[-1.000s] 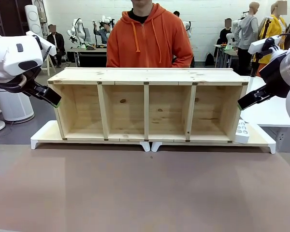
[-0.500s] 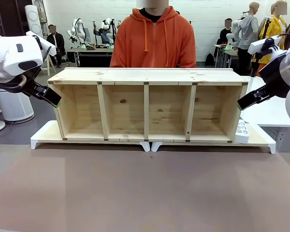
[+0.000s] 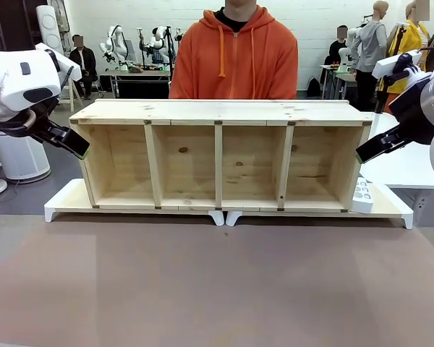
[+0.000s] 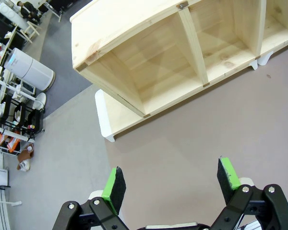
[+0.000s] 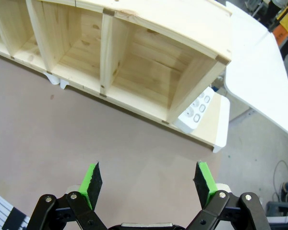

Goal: Perform cable management.
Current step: When the cord part of the Power Cable appears at the lower middle area of the table and stops, grasp the cord part of the Power Cable.

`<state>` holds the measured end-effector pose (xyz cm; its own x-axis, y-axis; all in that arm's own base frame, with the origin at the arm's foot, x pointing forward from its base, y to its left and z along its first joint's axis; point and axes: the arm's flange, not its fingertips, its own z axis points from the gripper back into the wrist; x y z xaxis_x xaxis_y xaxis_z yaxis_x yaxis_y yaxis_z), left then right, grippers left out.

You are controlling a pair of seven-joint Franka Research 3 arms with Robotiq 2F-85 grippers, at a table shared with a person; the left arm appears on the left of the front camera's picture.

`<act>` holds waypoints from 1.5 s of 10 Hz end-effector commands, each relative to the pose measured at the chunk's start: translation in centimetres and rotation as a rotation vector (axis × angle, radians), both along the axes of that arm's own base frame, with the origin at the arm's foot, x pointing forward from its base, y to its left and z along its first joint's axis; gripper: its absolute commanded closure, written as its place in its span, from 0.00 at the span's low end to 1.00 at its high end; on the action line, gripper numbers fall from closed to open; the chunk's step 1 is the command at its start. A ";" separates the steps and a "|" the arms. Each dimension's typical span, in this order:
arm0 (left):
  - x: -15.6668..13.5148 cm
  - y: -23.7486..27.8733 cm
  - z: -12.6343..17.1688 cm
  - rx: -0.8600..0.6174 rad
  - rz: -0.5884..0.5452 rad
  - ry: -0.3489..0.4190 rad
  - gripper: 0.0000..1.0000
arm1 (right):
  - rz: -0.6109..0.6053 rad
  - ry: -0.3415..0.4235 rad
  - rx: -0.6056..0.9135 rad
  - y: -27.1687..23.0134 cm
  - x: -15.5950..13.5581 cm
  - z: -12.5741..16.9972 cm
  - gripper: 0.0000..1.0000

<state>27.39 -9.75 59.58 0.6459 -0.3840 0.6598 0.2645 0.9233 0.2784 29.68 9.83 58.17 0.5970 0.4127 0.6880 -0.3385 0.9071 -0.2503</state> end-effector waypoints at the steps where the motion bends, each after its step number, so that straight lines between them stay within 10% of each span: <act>1: 0.3 -0.2 -0.1 0.000 -0.004 -0.009 0.00 | 0.003 0.001 -0.005 0.0 0.2 -0.1 0.00; 15: 0.3 -0.2 -0.1 0.000 -0.004 -0.009 0.00 | 0.003 0.001 -0.005 0.0 0.2 -0.1 0.00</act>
<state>27.39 -9.75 59.58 0.6459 -0.3840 0.6598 0.2645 0.9233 0.2784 29.68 9.83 58.17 0.5970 0.4127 0.6880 -0.3385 0.9071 -0.2503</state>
